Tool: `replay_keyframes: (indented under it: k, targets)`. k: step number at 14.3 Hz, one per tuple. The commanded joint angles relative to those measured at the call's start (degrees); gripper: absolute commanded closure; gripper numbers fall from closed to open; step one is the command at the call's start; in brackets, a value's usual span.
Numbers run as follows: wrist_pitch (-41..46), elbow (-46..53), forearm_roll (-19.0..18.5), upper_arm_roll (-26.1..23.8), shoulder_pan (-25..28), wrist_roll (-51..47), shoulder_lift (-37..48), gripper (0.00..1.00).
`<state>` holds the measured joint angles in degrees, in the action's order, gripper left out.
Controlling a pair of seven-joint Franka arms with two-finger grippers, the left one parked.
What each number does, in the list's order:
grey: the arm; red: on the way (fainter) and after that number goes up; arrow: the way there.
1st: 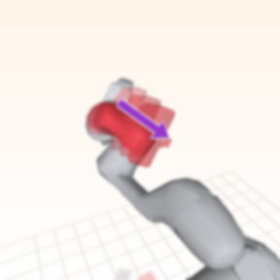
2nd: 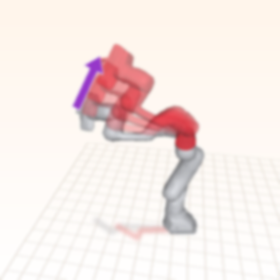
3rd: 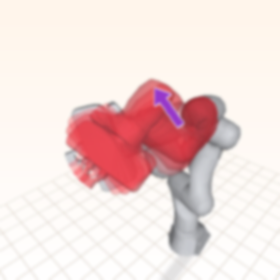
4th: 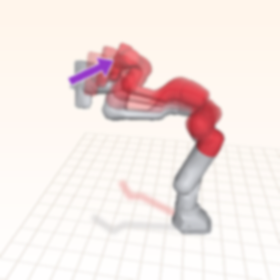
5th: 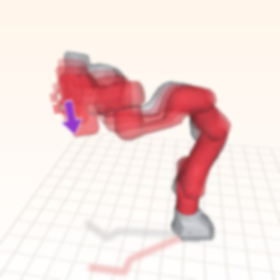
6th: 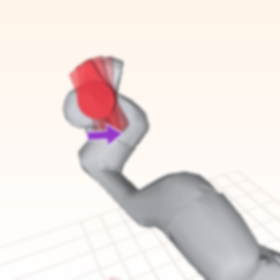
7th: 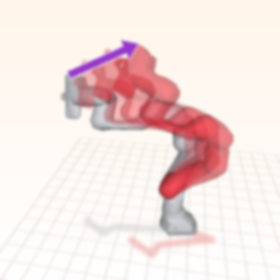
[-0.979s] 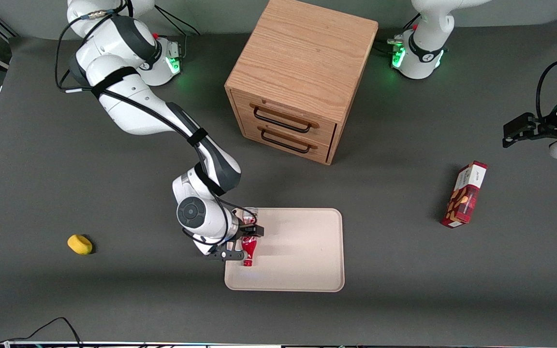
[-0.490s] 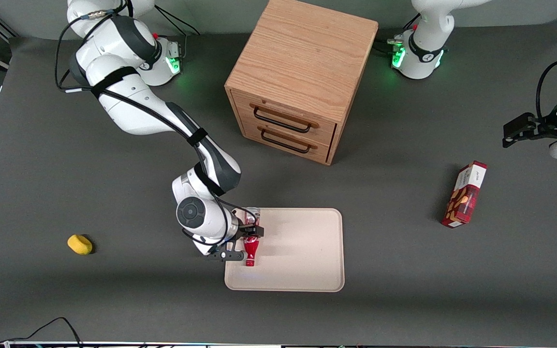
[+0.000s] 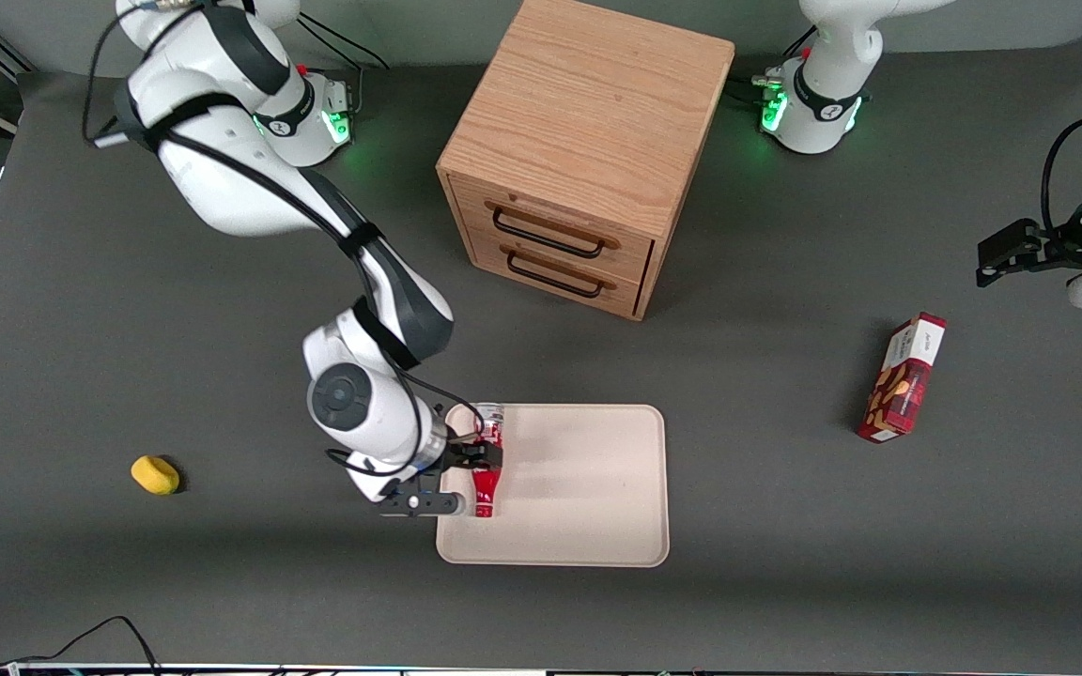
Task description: Place coke bottle on tray
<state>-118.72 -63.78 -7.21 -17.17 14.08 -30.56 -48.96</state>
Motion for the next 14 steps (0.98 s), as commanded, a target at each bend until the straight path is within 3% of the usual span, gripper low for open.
replay_keyframes:
  k: [1,4,8,12,14]
  targets:
    - [13.81,-3.28,-0.08,0.55,-3.27,-0.2,12.98,0.0]
    - [25.88,-3.1,0.09,6.07,-4.24,-0.02,24.05,0.0]
    - [39.68,-4.41,4.12,13.64,-4.15,5.24,35.4,0.0]
    - [38.14,-18.97,8.52,20.49,-4.07,7.52,48.58,0.0]
    - [35.94,-25.74,8.97,21.74,-3.98,8.15,53.34,0.0]
